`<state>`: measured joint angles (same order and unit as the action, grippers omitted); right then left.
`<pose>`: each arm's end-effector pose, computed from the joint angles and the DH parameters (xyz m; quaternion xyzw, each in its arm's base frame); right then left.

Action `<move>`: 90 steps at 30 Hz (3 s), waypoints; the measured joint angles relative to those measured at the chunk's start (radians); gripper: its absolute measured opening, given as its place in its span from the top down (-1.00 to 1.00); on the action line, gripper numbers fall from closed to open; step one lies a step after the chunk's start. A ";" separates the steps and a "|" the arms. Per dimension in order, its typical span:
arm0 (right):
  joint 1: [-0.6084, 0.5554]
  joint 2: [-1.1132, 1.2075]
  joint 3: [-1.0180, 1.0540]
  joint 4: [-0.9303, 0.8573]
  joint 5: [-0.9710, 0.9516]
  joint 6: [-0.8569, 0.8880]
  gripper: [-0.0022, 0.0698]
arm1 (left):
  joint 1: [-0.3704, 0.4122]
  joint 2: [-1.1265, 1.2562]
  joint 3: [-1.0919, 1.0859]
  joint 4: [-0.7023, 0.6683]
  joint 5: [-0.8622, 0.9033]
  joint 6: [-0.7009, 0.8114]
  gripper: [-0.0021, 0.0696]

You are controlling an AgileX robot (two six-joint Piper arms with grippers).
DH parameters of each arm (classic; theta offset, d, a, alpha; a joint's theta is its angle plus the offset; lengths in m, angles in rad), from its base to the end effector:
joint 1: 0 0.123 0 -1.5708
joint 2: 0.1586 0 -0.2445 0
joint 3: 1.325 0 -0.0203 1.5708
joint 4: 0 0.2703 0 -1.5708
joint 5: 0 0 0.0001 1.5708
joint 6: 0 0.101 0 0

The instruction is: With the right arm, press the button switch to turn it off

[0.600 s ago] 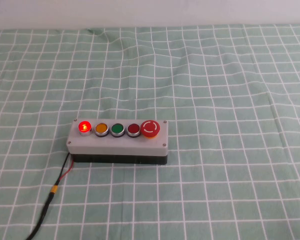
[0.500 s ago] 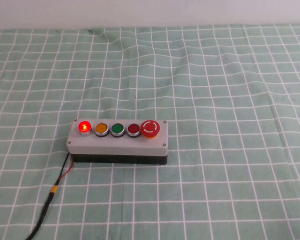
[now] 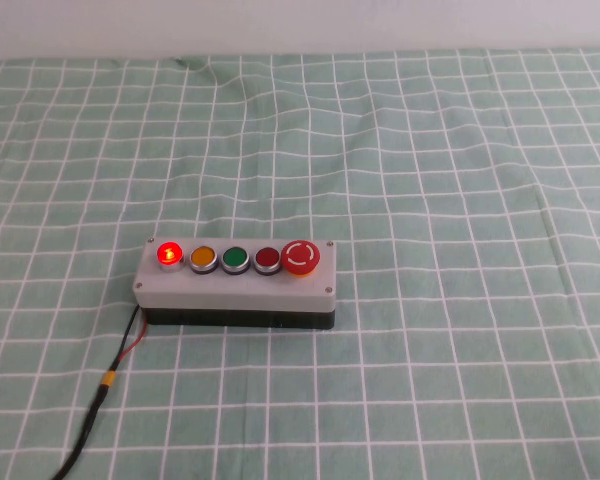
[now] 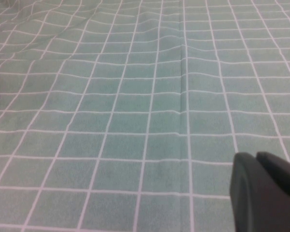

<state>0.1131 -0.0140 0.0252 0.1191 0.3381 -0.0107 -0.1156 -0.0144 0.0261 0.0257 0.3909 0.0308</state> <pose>0.1223 0.0179 0.1730 -0.0165 0.7925 0.0809 0.6042 0.1213 -0.0131 0.1674 0.0659 0.8067 -0.0140 0.5872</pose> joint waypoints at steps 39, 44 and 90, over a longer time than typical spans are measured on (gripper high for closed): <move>0.000 0.000 0.000 0.000 -0.844 0.000 0.98 | 0.000 0.000 0.000 0.000 0.000 0.000 0.95; 0.000 0.000 -0.044 0.000 -0.999 0.000 0.98 | 0.000 0.000 0.000 0.000 0.000 0.000 0.95; 0.000 0.802 -0.779 0.194 0.167 -0.211 0.98 | 0.000 0.000 0.000 0.000 0.000 0.000 0.95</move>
<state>0.1131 0.7875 -0.7533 0.3131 0.5050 -0.2217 -0.1156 -0.0144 0.0261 0.0257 0.3909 0.0308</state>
